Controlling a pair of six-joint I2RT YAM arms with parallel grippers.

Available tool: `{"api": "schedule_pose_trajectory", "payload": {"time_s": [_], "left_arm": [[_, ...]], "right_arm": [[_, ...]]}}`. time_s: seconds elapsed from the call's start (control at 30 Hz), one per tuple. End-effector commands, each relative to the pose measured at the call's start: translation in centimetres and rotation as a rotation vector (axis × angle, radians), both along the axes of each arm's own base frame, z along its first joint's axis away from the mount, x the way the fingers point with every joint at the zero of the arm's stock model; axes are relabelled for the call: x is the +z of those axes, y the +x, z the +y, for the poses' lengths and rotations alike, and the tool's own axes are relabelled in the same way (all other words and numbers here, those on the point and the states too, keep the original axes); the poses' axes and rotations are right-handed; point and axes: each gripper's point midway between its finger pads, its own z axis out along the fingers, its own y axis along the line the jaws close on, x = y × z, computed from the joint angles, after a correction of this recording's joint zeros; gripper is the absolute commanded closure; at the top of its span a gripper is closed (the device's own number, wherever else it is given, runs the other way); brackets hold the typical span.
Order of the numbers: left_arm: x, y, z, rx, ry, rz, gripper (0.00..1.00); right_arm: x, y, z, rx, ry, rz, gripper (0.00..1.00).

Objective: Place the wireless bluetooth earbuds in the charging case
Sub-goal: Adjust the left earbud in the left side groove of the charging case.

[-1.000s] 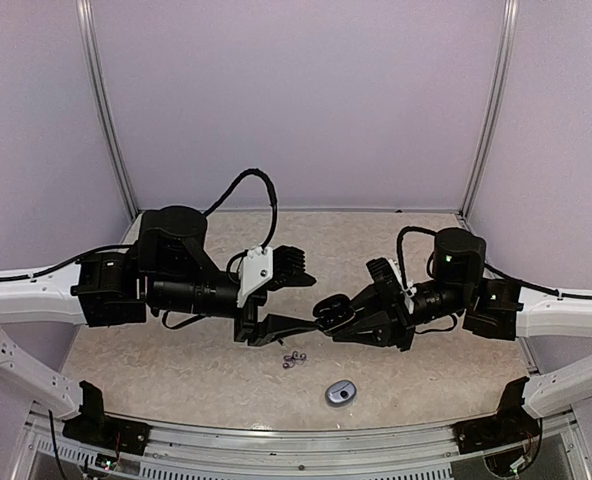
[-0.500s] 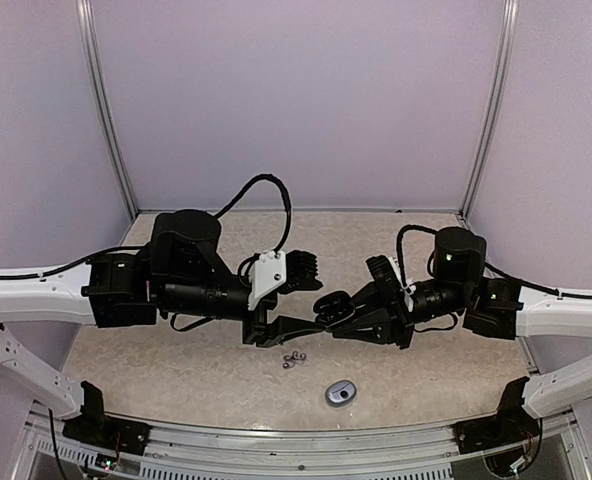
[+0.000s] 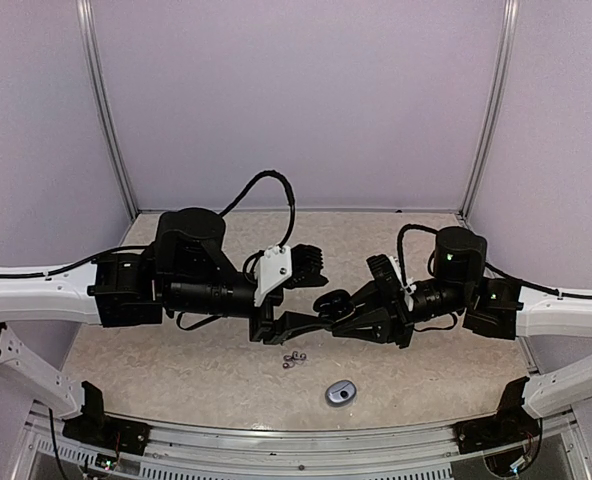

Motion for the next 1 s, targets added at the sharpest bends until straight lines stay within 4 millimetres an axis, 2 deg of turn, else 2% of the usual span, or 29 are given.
{"api": "schedule_pose_trajectory", "payload": {"time_s": [0.0, 0.17, 0.33, 0.4, 0.5, 0.73, 0.83, 0.93, 0.97], "left_arm": [[1.2, 1.5, -0.5, 0.058, -0.034, -0.009, 0.37], [1.0, 1.5, -0.6, 0.058, -0.033, -0.004, 0.35], [1.2, 1.8, -0.6, 0.072, -0.051, 0.008, 0.27], [1.0, 1.0, -0.6, 0.028, -0.048, 0.009, 0.17], [2.1, -0.5, -0.3, -0.045, -0.107, -0.005, 0.02], [4.6, -1.7, 1.4, -0.075, -0.216, -0.006, 0.01], [5.4, 0.0, 2.0, 0.022, -0.267, 0.067, 0.01], [5.7, 5.1, 3.9, 0.345, -0.340, 0.175, 0.01], [5.4, 6.2, 4.4, 0.418, -0.339, 0.198, 0.01]], "right_arm": [[1.8, -1.3, -0.3, 0.044, 0.055, -0.047, 1.00], [2.0, -1.4, -0.4, 0.043, 0.061, -0.054, 1.00], [1.9, -1.2, -0.5, 0.030, 0.064, -0.053, 1.00], [2.0, -0.8, -0.5, 0.004, 0.070, -0.054, 1.00], [2.2, -0.4, -0.8, -0.023, 0.088, -0.049, 1.00], [2.1, 0.3, -1.0, -0.059, 0.097, -0.043, 1.00], [2.4, 1.3, -1.1, -0.106, 0.105, -0.043, 1.00], [2.6, 2.2, -1.6, -0.157, 0.114, -0.030, 1.00], [2.6, 2.5, -1.7, -0.174, 0.117, -0.025, 1.00]]}}
